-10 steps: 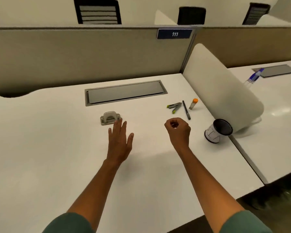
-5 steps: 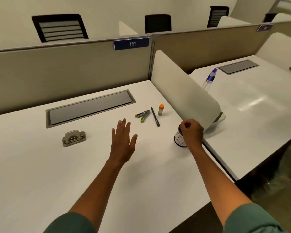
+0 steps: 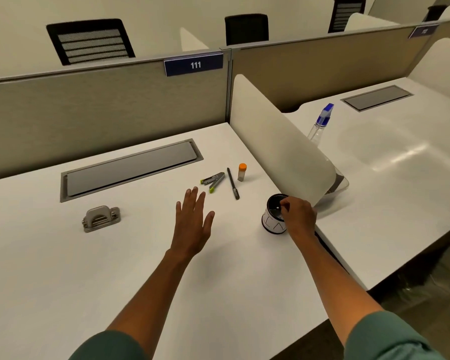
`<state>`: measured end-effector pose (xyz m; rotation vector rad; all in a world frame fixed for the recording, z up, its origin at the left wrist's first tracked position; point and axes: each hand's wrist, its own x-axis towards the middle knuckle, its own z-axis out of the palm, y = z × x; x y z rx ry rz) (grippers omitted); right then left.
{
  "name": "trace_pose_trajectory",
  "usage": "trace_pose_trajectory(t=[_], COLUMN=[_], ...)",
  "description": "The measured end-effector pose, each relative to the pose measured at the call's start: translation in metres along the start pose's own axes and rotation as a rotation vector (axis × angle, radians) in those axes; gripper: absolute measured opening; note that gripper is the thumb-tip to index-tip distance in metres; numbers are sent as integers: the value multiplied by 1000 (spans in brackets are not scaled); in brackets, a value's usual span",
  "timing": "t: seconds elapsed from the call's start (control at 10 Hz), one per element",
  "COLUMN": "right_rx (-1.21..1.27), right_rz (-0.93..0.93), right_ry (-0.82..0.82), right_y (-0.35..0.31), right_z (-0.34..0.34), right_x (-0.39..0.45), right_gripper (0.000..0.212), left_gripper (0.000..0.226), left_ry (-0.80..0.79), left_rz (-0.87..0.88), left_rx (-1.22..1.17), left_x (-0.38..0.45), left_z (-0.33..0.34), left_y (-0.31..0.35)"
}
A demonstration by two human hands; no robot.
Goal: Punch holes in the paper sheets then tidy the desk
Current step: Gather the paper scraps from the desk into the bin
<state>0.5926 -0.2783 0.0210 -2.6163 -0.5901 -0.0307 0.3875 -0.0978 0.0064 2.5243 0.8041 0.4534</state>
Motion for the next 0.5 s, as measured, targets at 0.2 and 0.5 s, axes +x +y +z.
trace_pose_trajectory(t=[0.2,0.5], right_rx=[36,253], right_rz=[16,-35], right_ry=[126,193], right_y=[0,-32], right_z=[2,4], right_x=[-2,-18], right_gripper=[21,6], left_gripper=[57,57], left_ry=[31,98], left_rz=[-8,-64], left_rx=[-9,-17], left_x=[0,-26], left_z=[0,-15], left_y=[1,-17])
